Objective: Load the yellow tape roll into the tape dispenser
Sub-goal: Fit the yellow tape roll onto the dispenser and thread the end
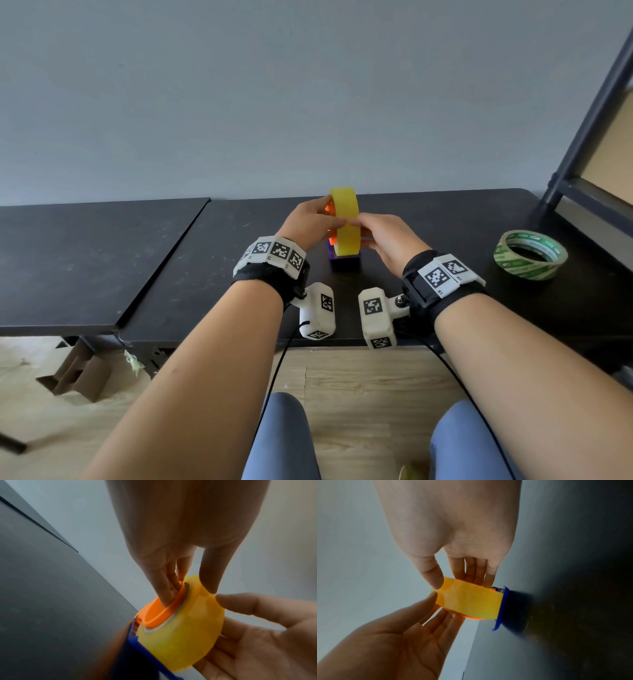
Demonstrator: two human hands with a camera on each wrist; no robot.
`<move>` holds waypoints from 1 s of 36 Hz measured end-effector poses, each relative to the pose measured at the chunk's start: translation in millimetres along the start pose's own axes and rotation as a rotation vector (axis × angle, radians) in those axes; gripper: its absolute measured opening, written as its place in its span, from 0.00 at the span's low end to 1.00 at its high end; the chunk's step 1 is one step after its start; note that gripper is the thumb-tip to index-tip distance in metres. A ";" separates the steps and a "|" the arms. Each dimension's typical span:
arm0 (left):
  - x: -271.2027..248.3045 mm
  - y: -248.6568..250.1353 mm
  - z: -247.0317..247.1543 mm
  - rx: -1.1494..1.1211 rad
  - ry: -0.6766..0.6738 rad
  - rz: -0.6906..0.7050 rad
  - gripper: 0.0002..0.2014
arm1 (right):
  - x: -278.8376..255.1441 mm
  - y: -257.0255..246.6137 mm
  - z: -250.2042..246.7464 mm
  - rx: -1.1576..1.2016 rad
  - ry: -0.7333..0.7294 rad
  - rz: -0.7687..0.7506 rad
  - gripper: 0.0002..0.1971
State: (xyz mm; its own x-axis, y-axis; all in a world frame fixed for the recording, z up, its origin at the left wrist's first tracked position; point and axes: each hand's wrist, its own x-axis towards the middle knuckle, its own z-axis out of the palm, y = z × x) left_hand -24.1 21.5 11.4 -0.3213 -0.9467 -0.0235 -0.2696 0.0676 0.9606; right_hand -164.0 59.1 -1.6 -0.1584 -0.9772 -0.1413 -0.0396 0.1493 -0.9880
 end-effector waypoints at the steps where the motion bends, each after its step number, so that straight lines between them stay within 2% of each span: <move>1: -0.8 0.6 0.3 -0.006 0.005 0.001 0.30 | 0.1 -0.2 0.1 0.007 0.002 0.000 0.16; 3: -0.2 0.0 1.8 -0.011 0.018 0.007 0.30 | 0.4 0.0 -0.4 0.020 0.009 -0.006 0.15; 6: 2.4 -2.5 4.0 0.006 0.057 0.023 0.32 | -0.6 0.3 -1.2 0.041 0.018 -0.014 0.07; 7: 2.4 -2.5 4.5 0.001 0.067 0.031 0.28 | -1.4 -0.2 -1.2 0.039 0.024 -0.013 0.06; 10: 1.1 -0.2 5.5 -0.011 0.091 0.059 0.06 | -2.7 -1.3 -0.5 0.014 0.038 -0.005 0.10; 11: 1.0 0.1 5.3 -0.011 0.100 0.061 0.04 | -3.4 -2.0 0.1 -0.002 0.039 0.002 0.13; 20: -2.6 4.0 7.0 -0.025 0.131 0.078 0.05 | -8.1 -1.2 -1.7 -0.078 -0.015 -0.010 0.13; 24: -4.4 5.0 4.1 -0.047 0.117 0.065 0.06 | -9.0 -3.4 0.8 -0.082 0.049 0.013 0.12; 27: -5.1 4.7 4.1 -0.024 0.137 0.065 0.06 | -9.6 -5.4 2.5 -0.085 0.070 0.006 0.07; 33: -4.6 4.8 5.5 -0.004 0.147 0.068 0.07 | -7.3 -5.3 0.9 -0.101 0.091 -0.004 0.08; 36: -6.0 5.4 5.1 -0.019 0.147 0.068 0.06 | -5.1 -3.4 0.6 -0.126 0.100 0.004 0.15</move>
State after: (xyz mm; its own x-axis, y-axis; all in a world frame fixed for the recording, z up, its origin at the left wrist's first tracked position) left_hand -28.2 29.2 15.4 -0.2021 -0.9760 0.0814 -0.2342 0.1289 0.9636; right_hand -162.4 63.5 2.4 -0.2564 -0.9575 -0.1319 -0.1615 0.1769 -0.9709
